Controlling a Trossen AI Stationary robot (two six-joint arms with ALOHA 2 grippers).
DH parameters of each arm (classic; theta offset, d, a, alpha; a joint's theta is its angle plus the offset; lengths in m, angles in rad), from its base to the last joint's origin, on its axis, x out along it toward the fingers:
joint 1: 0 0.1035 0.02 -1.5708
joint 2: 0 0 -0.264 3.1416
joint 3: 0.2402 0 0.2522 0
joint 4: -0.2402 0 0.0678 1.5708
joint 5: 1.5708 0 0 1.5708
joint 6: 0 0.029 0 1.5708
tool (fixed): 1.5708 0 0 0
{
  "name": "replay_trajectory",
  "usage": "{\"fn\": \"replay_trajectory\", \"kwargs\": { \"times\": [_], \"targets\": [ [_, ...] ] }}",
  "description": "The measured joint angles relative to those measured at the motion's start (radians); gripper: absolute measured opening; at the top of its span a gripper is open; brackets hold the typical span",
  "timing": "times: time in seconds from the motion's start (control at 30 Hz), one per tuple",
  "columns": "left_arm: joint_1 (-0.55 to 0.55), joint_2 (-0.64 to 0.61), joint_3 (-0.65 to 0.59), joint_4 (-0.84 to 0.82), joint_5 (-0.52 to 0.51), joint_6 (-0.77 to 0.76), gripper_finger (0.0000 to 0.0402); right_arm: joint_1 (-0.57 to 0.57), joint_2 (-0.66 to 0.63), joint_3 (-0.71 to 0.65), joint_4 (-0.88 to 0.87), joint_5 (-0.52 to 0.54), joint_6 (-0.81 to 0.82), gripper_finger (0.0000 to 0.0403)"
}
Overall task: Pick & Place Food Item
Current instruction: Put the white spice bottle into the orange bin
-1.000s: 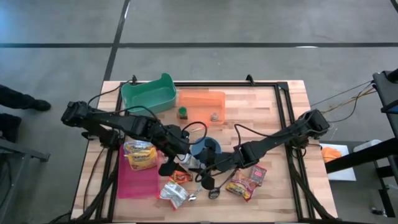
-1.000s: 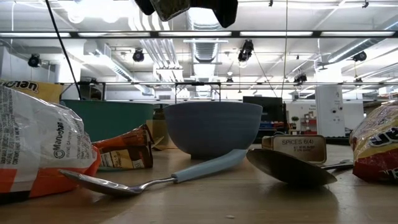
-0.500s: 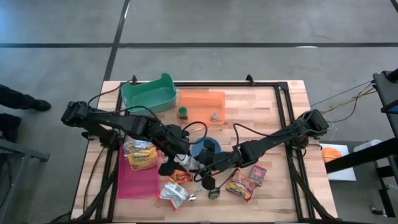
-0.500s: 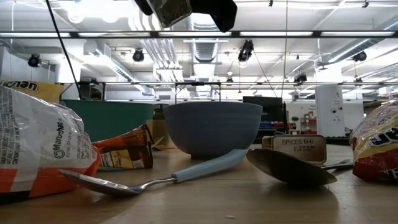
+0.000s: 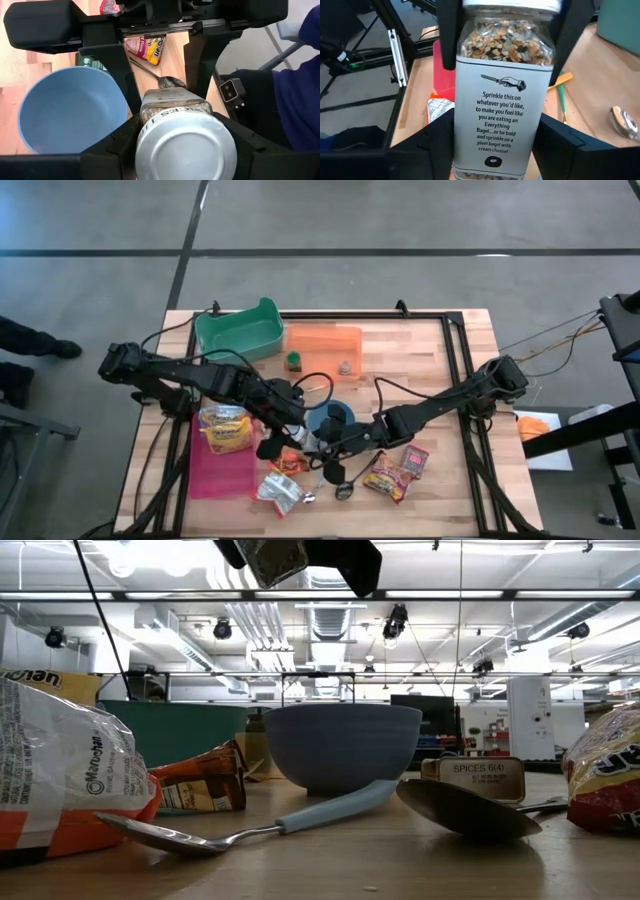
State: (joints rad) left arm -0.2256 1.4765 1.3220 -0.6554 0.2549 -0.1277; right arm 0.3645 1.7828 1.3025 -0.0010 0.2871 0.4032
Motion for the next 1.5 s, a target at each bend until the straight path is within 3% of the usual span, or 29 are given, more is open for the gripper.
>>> {"fn": "replay_trajectory", "kwargs": {
  "times": [0.2,0.37,0.8,1.0,1.13,1.3,1.5],
  "targets": [
    [-0.003,0.0,0.0,-0.035,0.011,0.026,0.0188,0.003,0.0,0.0,0.003,-0.004,-0.029,0.0292],
    [-0.002,-0.001,0.001,-0.071,-0.081,0.026,0.0188,-0.001,0.0,0.0,-0.004,0.005,-0.017,0.033],
    [0.031,-0.004,0.11,-0.362,-0.406,0.128,0.0188,0.003,-0.009,0.001,-0.006,0.04,0.035,0.0354],
    [0.133,-0.004,0.13,-0.365,-0.421,0.234,0.0188,0.002,-0.016,0.001,-0.039,0.049,0.031,0.0354],
    [0.25,-0.002,0.133,-0.36,-0.387,0.29,0.0189,0.004,-0.037,0.002,-0.191,0.044,0.003,0.0354],
    [0.382,0.037,0.13,-0.318,-0.289,0.324,0.0198,-0.002,-0.107,0.002,-0.365,0.19,0.215,0.0354],
    [0.423,0.137,0.139,-0.298,-0.31,0.463,0.0185,0.026,-0.133,0.001,-0.452,0.206,0.248,0.0354]
  ]
}}
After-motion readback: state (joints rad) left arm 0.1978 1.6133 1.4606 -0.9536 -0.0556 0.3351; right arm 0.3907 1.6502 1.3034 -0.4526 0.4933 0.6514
